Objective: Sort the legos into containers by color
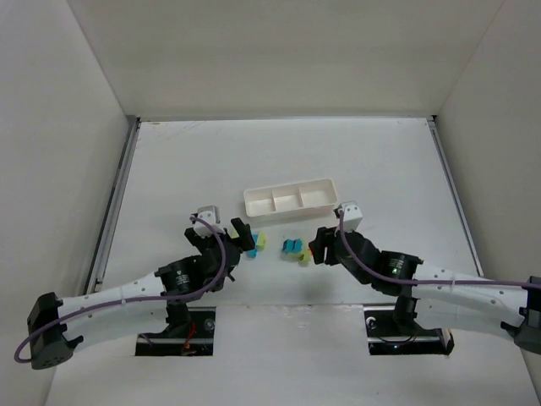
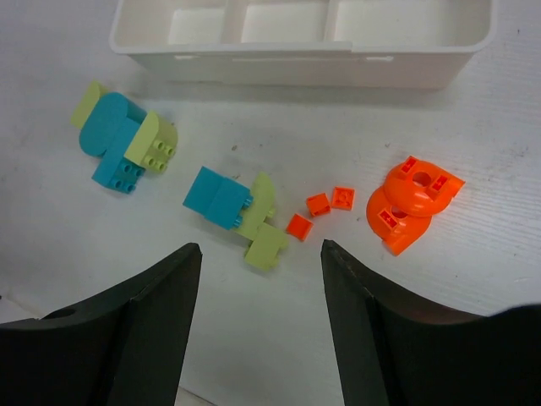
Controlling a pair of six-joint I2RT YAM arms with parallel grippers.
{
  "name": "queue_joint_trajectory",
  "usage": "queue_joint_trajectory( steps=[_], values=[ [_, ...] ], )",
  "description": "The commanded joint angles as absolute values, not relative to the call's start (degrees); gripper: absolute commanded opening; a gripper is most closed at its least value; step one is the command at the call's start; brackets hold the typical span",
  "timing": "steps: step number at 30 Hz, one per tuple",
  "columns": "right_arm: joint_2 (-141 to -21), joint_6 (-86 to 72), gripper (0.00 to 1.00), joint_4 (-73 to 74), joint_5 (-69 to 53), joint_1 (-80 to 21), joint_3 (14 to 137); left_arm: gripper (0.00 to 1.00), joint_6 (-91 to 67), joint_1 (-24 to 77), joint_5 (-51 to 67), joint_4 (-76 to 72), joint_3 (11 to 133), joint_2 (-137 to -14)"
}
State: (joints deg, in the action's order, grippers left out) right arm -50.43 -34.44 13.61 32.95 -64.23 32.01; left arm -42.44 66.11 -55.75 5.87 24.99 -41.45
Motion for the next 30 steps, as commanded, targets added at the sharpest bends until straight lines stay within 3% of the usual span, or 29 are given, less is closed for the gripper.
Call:
queue_joint_trajectory(
  steps=[1,5,10,15,21,23,25,30],
  values=[
    [-52.2,-33.4,0.66,11.9,32.0,-65.2,33.3,1.00,-44.1,64.0,-52.3,6.9,26.5,-39.6],
    [-54.6,-31.8,0.65,11.9,32.0,-65.9,34.7,1.00,-43.5,62.0,-50.2,6.2,24.7,-35.8],
    [-56.6,-31.4,0.29,11.9,30.2,-66.0,35.5,1.00,-44.2,59.2,-46.7,8.0,25.6,-36.2],
    [-55.8,-34.4,0.22,11.2,30.2,-65.6,33.8,1.00,-41.4,60.5,-44.7,9.0,30.0,-42.3],
    [-56.2,-34.5,0.24,9.5,29.3,-63.9,32.5,0.96,-39.1,60.8,-40.5,6.2,32.6,-48.4],
    [-56.3,-34.5,0.31,9.5,29.4,-64.0,32.4,0.93,-40.0,60.0,-40.2,4.8,31.0,-46.8],
    [-56.1,-34.7,0.40,9.7,30.1,-64.0,32.4,1.00,-41.0,59.5,-40.3,5.3,29.6,-44.5],
    [-55.4,-34.5,0.62,10.0,30.7,-64.0,32.5,1.00,-42.1,58.1,-38.1,6.9,25.8,-37.6]
  ],
)
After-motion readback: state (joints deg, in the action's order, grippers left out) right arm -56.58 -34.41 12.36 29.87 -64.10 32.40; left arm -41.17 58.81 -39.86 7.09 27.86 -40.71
